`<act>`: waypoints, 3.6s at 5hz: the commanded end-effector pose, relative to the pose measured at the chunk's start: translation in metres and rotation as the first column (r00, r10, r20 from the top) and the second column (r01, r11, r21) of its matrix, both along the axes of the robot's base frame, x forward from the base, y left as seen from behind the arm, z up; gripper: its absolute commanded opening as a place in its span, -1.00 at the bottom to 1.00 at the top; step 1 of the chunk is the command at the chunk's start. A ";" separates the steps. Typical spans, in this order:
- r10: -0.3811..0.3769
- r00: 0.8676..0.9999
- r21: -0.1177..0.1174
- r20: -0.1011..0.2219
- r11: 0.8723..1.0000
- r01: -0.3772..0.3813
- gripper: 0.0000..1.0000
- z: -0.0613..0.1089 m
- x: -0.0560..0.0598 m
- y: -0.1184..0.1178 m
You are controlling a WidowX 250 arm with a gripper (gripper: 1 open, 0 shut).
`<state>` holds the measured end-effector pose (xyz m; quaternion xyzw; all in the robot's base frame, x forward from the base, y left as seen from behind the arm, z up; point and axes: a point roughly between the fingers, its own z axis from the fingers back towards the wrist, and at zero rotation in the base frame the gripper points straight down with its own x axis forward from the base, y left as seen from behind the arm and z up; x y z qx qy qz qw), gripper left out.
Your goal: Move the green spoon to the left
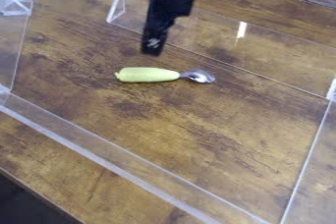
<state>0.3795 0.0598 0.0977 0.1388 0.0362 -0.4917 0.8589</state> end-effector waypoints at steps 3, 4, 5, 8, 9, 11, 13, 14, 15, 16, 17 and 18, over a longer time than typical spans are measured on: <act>0.018 0.996 -0.063 0.090 0.998 -0.013 1.00 -0.020 0.003 0.002; -0.037 0.996 -0.086 0.087 0.995 0.045 1.00 -0.053 0.014 0.003; -0.040 0.995 -0.048 0.096 0.998 0.045 -1.00 -0.040 0.025 0.013; -0.130 0.986 0.028 0.101 0.991 0.128 -1.00 0.001 0.030 0.012; -0.127 0.987 0.049 0.103 0.991 0.122 -1.00 0.026 0.028 0.020; -0.189 0.973 0.070 0.131 0.981 0.181 -1.00 0.051 0.023 0.051; -0.274 0.947 0.043 0.168 0.962 0.271 -1.00 0.053 0.011 0.049; -0.326 0.929 0.021 0.177 0.945 0.328 -1.00 0.045 0.010 0.056; -0.366 0.912 0.006 0.183 0.928 0.372 -1.00 0.041 0.010 0.061; -0.403 0.896 -0.006 0.184 0.911 0.412 -1.00 0.039 0.007 0.047; -0.426 0.886 -0.017 0.186 0.900 0.436 -1.00 0.042 0.004 0.033; -0.454 0.871 -0.029 0.188 0.884 0.467 -1.00 0.041 0.014 0.022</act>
